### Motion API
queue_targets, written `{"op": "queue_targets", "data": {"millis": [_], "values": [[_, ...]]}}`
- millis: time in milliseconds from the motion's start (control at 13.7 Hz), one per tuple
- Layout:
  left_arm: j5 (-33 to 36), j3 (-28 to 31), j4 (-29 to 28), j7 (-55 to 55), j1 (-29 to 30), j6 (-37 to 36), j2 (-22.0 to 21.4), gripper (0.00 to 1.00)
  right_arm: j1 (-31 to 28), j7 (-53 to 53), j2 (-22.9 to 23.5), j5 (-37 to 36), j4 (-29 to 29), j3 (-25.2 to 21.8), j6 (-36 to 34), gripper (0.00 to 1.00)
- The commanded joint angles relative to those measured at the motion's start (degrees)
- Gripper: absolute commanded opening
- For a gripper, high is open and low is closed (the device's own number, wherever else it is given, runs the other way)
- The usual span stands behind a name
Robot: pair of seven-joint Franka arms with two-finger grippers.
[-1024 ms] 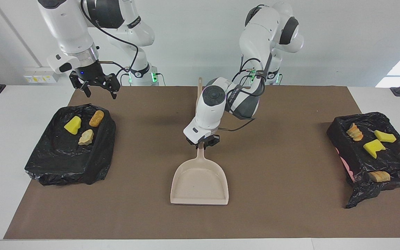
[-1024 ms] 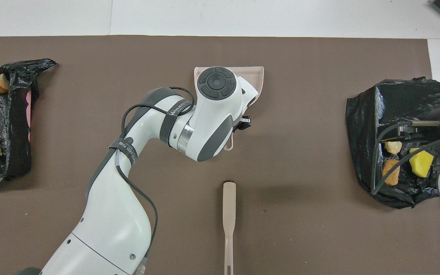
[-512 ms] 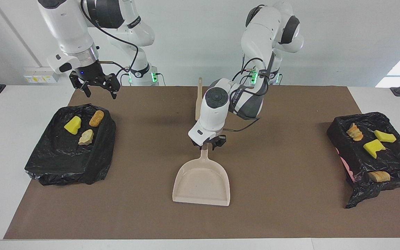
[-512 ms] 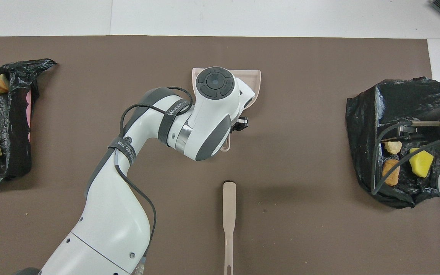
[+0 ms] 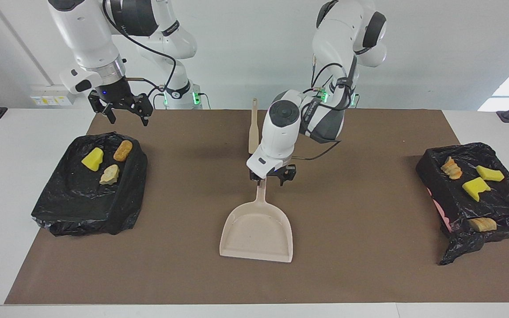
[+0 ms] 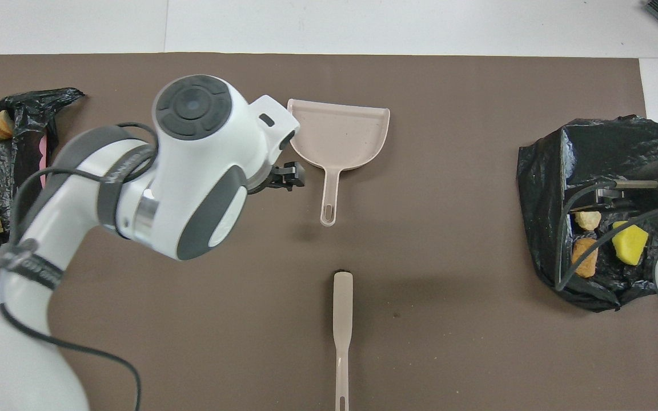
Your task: Sweep and dump trash in bin
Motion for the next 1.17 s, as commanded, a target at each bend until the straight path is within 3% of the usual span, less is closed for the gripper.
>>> {"op": "queue_targets", "data": {"millis": [0,659,951,1098], "values": [[0.67,-0.46,-7.47,9.47,5.64,-3.99,-10.04,1.0,-0.35,-0.89,-0.15,0.98,-0.22,-0.13,0.69,1.0],[4.53,-0.02,0.16,27.42,21.82,-16.14,-16.47,1.0,-0.35,-0.89,-0.23,0.98,-0.22,-0.13,0.69,1.0],[4.53,0.16,11.13,30.41,24.73,-25.62,-13.24,1.0,-0.35,-0.89,-0.24,0.98,-0.22,-0.13,0.69,1.0],[4.01,0.07,11.95,30.86,25.79,-25.47,-12.95,1.0,-0.35,-0.54,-0.06,0.72,-0.22,-0.21,1.04,1.0]]}}
